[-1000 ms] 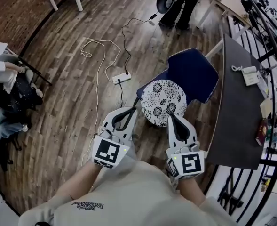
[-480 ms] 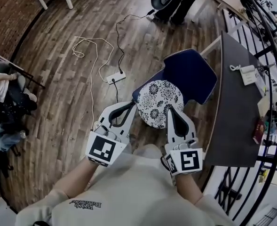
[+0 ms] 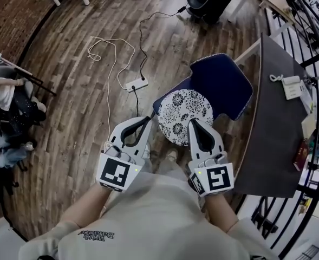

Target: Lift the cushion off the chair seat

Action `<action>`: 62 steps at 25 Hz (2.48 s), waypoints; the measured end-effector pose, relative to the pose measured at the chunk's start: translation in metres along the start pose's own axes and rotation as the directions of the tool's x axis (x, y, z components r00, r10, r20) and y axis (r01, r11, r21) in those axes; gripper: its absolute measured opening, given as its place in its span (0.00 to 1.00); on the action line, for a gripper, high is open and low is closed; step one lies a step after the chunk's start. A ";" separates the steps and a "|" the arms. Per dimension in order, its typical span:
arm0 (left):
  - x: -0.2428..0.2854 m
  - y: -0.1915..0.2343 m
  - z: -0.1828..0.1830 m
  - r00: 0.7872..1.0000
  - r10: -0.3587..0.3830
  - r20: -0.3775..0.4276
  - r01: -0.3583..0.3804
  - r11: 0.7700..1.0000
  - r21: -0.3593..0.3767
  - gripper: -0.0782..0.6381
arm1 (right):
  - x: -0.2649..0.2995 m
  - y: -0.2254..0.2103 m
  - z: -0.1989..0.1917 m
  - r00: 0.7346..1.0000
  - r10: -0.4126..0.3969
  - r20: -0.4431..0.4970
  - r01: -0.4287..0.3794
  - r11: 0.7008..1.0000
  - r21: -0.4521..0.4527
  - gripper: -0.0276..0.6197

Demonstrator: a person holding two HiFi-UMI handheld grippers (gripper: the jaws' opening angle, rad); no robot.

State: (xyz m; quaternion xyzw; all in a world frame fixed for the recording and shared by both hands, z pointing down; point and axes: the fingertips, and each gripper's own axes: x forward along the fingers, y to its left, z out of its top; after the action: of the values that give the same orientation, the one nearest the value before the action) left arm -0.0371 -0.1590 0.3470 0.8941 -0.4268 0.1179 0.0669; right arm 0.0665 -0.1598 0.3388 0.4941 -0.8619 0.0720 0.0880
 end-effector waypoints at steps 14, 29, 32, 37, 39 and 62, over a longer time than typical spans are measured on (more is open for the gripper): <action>0.081 0.026 -0.020 0.998 0.034 0.045 -0.038 0.995 0.093 0.12 | 0.079 -0.051 -0.033 0.998 0.062 -0.034 -0.064 0.996 -0.063 0.05; 0.189 0.095 -0.232 0.994 0.102 -0.050 -0.103 0.995 -0.020 0.12 | 0.220 -0.098 -0.291 0.958 0.033 -0.285 -0.033 0.999 0.005 0.36; 0.210 0.083 -0.289 0.996 0.006 -0.086 -0.014 0.995 -0.100 0.12 | 0.239 -0.101 -0.363 0.930 0.033 -0.365 -0.027 0.999 0.020 0.37; 0.237 0.082 -0.378 0.986 0.005 -0.168 -0.029 0.990 -0.141 0.12 | 0.262 -0.099 -0.458 0.893 0.037 -0.449 -0.027 0.999 0.028 0.38; 0.247 0.085 -0.411 0.981 0.009 -0.196 -0.036 0.990 -0.134 0.12 | 0.270 -0.098 -0.490 0.879 0.050 -0.475 -0.036 0.999 0.038 0.38; 0.261 0.081 -0.524 0.925 -0.010 -0.379 -0.076 0.974 -0.214 0.12 | 0.276 -0.098 -0.614 0.754 0.045 -0.655 -0.040 0.999 0.022 0.09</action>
State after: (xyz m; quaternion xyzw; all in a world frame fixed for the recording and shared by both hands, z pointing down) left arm -0.0224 -0.2895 0.9228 0.8340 -0.4316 0.2398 0.2462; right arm 0.0641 -0.3108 1.0016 0.4182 -0.7875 0.2452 0.3805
